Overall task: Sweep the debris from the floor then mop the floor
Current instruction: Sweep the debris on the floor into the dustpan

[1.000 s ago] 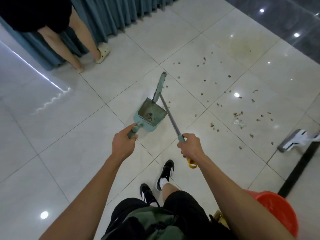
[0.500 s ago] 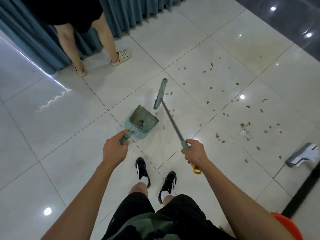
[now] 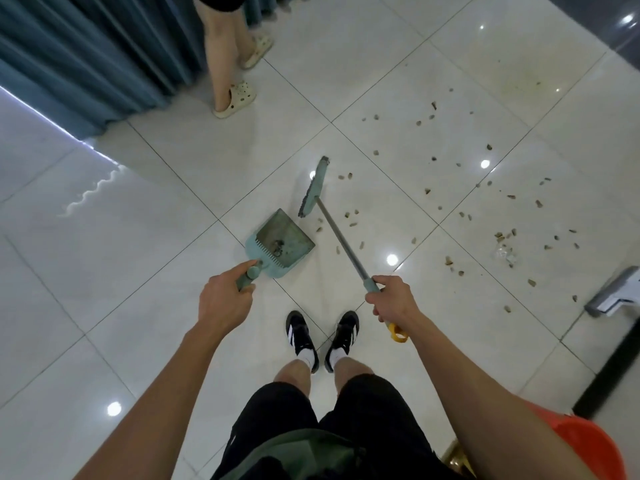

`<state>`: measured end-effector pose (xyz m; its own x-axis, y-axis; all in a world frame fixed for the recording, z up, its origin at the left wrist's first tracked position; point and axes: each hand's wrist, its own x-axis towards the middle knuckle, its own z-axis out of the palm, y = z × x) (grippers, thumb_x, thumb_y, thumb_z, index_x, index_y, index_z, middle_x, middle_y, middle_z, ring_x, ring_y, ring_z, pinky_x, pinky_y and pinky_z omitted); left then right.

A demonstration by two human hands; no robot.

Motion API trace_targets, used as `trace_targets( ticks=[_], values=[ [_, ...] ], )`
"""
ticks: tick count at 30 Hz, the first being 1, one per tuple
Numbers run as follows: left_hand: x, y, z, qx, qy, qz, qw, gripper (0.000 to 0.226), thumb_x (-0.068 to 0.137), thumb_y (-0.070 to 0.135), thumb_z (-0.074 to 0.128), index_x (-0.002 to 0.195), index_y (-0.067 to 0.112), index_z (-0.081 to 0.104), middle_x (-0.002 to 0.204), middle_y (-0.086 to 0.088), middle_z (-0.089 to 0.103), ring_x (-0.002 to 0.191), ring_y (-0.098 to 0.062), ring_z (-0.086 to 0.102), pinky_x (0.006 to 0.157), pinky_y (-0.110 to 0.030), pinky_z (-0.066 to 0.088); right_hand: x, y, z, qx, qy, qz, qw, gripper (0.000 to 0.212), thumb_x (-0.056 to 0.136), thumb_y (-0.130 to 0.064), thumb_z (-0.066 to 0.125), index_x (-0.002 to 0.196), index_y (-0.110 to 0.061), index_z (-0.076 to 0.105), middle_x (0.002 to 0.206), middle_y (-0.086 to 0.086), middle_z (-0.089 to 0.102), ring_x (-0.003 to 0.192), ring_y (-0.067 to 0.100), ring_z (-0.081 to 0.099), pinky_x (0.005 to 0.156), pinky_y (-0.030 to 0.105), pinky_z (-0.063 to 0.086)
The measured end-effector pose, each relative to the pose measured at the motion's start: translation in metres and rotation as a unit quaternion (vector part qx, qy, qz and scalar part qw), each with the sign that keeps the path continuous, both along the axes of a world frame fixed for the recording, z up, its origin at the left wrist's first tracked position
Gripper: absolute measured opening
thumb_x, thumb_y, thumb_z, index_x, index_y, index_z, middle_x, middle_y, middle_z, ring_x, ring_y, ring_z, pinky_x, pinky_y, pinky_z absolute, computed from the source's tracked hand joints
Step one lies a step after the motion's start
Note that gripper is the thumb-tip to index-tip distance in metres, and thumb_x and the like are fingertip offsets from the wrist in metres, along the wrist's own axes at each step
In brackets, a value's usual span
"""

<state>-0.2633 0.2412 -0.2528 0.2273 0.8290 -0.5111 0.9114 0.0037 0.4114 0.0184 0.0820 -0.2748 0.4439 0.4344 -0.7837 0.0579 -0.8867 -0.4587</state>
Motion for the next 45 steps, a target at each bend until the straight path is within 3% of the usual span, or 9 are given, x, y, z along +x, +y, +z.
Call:
trace_targets(
  ticks=[8,13,18,23,29,35,40,45],
  values=[
    [0.008,0.003,-0.004,0.01,0.034,0.0,0.999,0.051,0.09,0.02,0.06,0.131,0.05,0.054,0.097,0.004,0.069,0.076,-0.02,0.061,0.068,-0.034,0.055,0.014,0.015,-0.032,-0.018,0.042,0.035,0.998,0.051,0.092,-0.005,0.058,0.142,-0.007,0.048,0.104,0.02,0.064,0.06,0.023,0.059,0.047,0.029,0.054],
    [0.019,0.001,-0.003,0.013,0.027,-0.006,1.0,0.051,0.09,0.02,0.062,0.131,0.05,0.054,0.096,0.007,0.069,0.076,-0.017,0.061,0.068,-0.033,0.054,0.03,-0.013,-0.048,-0.07,-0.03,0.102,0.992,0.024,0.096,-0.016,0.047,0.112,-0.005,0.061,0.092,0.019,0.065,0.061,0.029,0.062,0.06,0.045,0.06],
    [0.049,-0.008,0.0,0.017,0.033,-0.042,0.998,0.052,0.09,0.016,0.061,0.131,0.048,0.054,0.093,0.008,0.066,0.071,-0.014,0.06,0.066,-0.036,0.058,0.051,-0.044,-0.049,-0.124,-0.115,0.211,0.963,0.028,0.101,-0.024,0.046,0.12,-0.007,0.058,0.11,0.013,0.063,0.092,0.03,0.064,0.069,0.036,0.052],
    [0.077,-0.013,0.001,0.015,0.043,-0.083,0.995,0.05,0.092,0.018,0.06,0.133,0.045,0.055,0.094,0.003,0.067,0.066,-0.016,0.059,0.058,-0.03,0.054,0.076,-0.06,-0.045,-0.165,-0.161,0.216,0.949,0.025,0.098,-0.02,0.048,0.118,-0.01,0.059,0.096,0.006,0.06,0.075,0.022,0.054,0.064,0.031,0.044],
    [0.104,-0.013,0.005,0.029,0.044,-0.118,0.992,0.047,0.092,0.02,0.06,0.132,0.045,0.055,0.091,0.003,0.068,0.067,-0.016,0.06,0.059,-0.029,0.052,0.099,-0.078,-0.038,-0.18,-0.182,0.205,0.945,0.023,0.097,-0.017,0.051,0.116,-0.009,0.06,0.101,0.007,0.064,0.081,0.024,0.062,0.068,0.032,0.052],
    [0.138,-0.012,0.015,0.046,0.045,-0.151,0.986,0.046,0.092,0.021,0.058,0.131,0.045,0.054,0.086,0.004,0.066,0.065,-0.014,0.058,0.051,-0.024,0.04,0.106,-0.095,-0.034,-0.18,-0.196,0.176,0.948,0.02,0.095,-0.017,0.052,0.113,-0.009,0.06,0.084,0.001,0.052,0.072,0.021,0.056,0.063,0.031,0.047],
    [0.164,-0.004,0.028,0.073,0.05,-0.196,0.977,0.044,0.092,0.02,0.056,0.131,0.041,0.053,0.091,0.0,0.069,0.067,-0.02,0.059,0.055,-0.026,0.043,0.118,-0.093,-0.03,-0.159,-0.188,0.149,0.958,0.018,0.092,-0.015,0.052,0.108,-0.008,0.059,0.074,-0.001,0.049,0.059,0.015,0.052,0.05,0.027,0.042],
    [0.18,0.012,0.037,0.101,0.061,-0.225,0.967,0.052,0.087,0.013,0.054,0.132,0.04,0.053,0.095,-0.004,0.07,0.073,-0.028,0.059,0.06,-0.031,0.044,0.115,-0.078,-0.027,-0.125,-0.191,0.125,0.966,0.021,0.095,-0.019,0.049,0.111,-0.011,0.06,0.075,-0.003,0.047,0.062,0.016,0.051,0.055,0.029,0.044]
  ],
)
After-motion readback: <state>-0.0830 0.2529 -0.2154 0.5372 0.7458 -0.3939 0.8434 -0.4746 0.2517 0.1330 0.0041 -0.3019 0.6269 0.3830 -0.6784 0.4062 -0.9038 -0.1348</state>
